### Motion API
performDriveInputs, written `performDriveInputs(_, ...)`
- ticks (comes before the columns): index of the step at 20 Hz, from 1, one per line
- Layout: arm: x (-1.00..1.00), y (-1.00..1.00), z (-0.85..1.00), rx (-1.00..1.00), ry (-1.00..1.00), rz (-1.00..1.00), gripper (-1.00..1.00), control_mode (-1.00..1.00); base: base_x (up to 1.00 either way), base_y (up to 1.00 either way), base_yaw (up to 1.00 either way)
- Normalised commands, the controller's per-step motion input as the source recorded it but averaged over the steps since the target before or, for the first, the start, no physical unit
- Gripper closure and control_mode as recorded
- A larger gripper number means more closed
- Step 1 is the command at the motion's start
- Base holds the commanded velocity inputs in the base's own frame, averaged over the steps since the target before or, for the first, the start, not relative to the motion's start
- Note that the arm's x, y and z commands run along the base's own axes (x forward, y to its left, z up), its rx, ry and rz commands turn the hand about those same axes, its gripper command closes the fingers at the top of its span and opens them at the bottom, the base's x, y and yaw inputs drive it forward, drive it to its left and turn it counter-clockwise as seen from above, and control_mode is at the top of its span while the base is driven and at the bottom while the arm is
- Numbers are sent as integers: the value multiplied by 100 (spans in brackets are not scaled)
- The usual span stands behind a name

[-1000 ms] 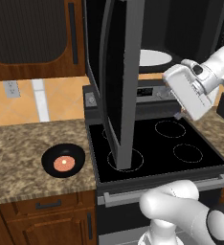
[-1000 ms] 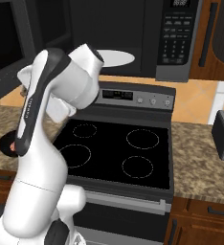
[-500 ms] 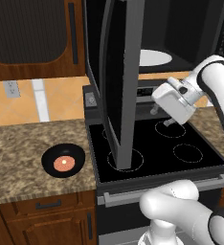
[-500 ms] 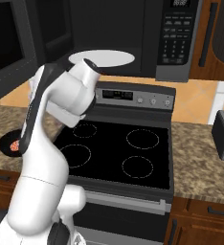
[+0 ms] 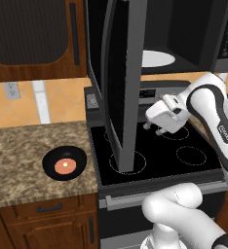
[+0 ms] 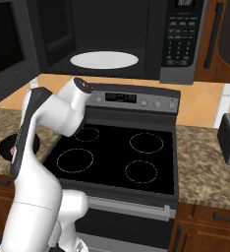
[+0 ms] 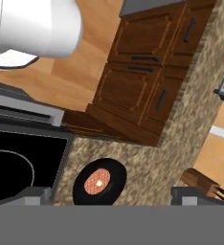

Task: Open the microwave, place the bowl with waffle inside the microwave, then close the microwave door and turn it on.

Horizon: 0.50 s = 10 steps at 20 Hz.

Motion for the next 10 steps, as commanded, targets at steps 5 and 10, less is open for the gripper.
performDriveInputs(5,20,2,-45,-2,0,0,-100,-100,0,0,0)
performDriveInputs(10,33,25,-37,-7,0,-1,-100,-100,0,0,0)
